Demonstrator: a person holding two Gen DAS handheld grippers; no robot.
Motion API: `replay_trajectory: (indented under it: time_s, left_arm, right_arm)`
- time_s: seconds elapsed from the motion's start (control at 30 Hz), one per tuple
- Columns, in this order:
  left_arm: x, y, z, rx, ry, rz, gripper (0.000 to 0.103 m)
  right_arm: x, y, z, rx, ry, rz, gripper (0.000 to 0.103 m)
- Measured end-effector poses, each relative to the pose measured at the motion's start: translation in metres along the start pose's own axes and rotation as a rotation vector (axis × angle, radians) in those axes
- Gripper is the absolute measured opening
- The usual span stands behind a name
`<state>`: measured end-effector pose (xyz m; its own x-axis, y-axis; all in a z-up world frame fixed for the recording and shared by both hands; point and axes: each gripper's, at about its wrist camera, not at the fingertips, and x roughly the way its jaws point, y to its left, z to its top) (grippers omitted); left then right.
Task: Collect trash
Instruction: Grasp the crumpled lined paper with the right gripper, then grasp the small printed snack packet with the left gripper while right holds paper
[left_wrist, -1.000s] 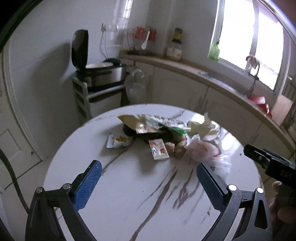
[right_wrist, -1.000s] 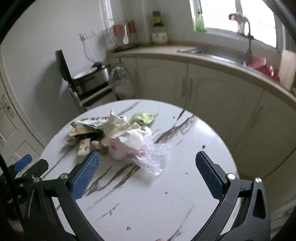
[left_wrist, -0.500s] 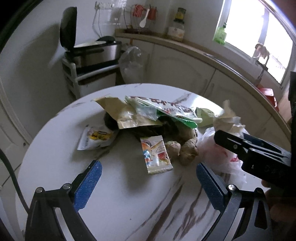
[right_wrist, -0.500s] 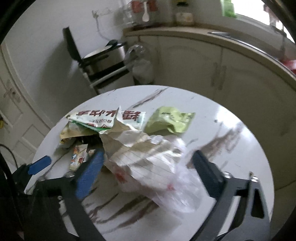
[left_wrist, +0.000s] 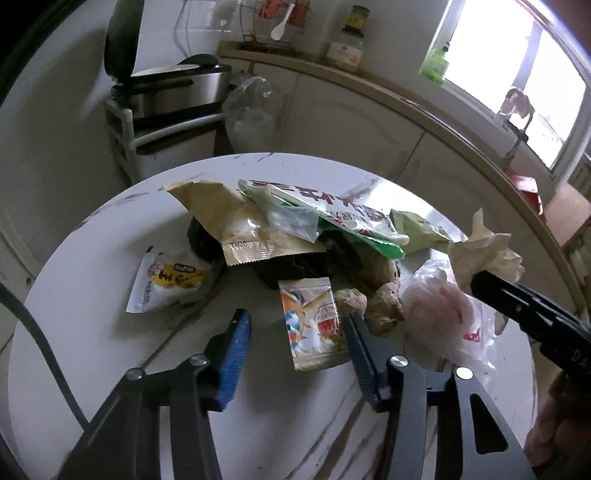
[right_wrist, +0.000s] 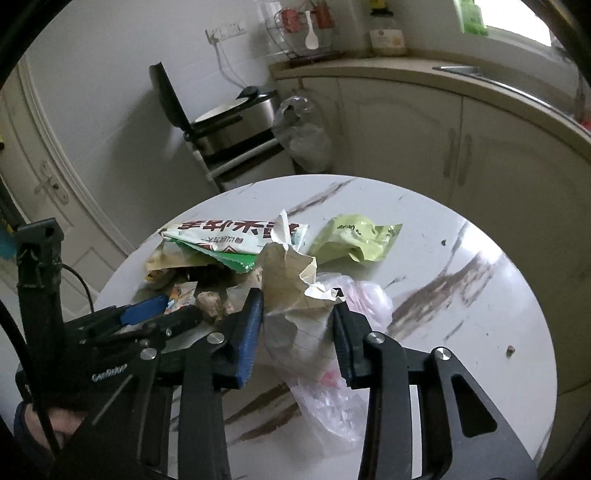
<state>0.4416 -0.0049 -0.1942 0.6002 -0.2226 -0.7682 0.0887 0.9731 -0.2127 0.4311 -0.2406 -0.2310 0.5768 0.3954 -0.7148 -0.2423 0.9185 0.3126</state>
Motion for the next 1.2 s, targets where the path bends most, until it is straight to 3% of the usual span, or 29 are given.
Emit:
replay_trajectory:
  time_s: [0.1,0.23,0.3,0.37,0.77,1.2]
  left_arm:
    - [0.002,-0.002,0.000,0.026,-0.012,0.020,0.043]
    - [0.008,-0.009,-0.003,0.051,-0.032,0.063,0.055]
    - [0.012,-0.010,-0.001,0.055,-0.035,0.047,0.048]
    - [0.013,-0.012,0.000,0.064,-0.037,0.042,0.025]
    - [-0.011,-0.016,-0.024,0.065,-0.042,0.028,0.025]
    - [-0.089,-0.038,-0.051,0.126,-0.125,0.053,0.025]
  right_arm:
    - [-0.001,0.000,0.000,0.002,-0.001,0.005,0.032]
    - [-0.003,0.002,-0.002,-0.004,0.000,0.006,0.032]
    - [-0.001,0.002,-0.002,-0.006,0.005,0.003,0.033]
    - [0.000,0.001,-0.003,-0.003,0.009,0.002,0.032]
    - [-0.021,0.000,-0.006,0.007,-0.023,0.001,0.031]
    - [-0.067,-0.008,-0.025,0.047,-0.087,0.009,0.031]
